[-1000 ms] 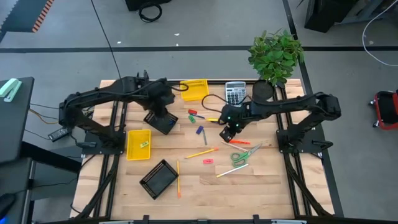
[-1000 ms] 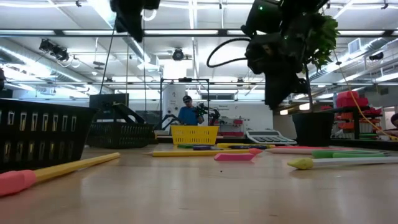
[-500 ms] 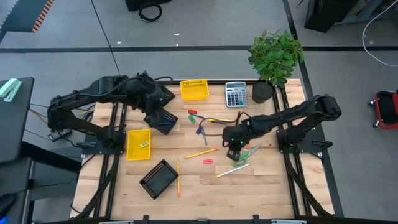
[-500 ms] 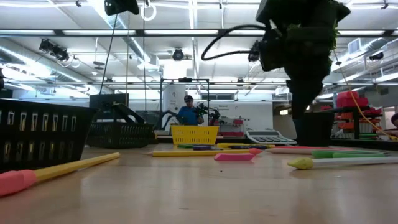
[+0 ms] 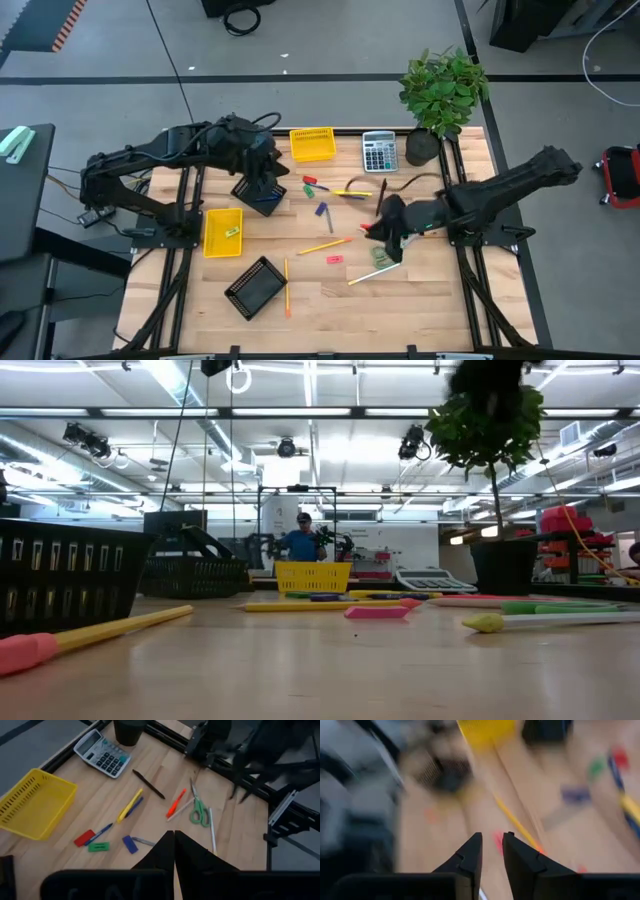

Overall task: Sort crayons/erasers/pens/pencils in bins
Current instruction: Put the yellow pencil into the bottom black basket

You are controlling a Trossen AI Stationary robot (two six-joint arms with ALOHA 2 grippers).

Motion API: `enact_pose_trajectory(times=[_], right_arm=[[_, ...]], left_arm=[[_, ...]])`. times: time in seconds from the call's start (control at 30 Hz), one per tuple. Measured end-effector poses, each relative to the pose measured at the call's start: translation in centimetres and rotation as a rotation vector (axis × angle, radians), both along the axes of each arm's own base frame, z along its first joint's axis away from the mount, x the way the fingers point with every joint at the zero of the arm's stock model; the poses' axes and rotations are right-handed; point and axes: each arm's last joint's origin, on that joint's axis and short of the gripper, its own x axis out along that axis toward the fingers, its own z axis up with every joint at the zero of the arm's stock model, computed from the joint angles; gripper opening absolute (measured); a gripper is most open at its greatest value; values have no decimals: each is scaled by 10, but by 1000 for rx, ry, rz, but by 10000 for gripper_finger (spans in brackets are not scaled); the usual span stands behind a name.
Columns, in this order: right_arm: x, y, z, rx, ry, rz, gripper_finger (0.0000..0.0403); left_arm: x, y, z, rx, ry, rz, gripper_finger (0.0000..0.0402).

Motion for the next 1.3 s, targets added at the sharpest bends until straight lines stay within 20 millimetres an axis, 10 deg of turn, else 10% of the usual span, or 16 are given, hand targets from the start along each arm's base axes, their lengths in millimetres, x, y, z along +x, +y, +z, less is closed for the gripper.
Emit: enact_pose_trajectory(times=[0.4,1.3], right_arm=[[-29,-14,38,-207,-227,1,69],[-39,-18,19,2,-21,-166,69]], left_arm=[[1,-11,0,18,-3,64,28],[-9,-11,-11,148,176,94,13]])
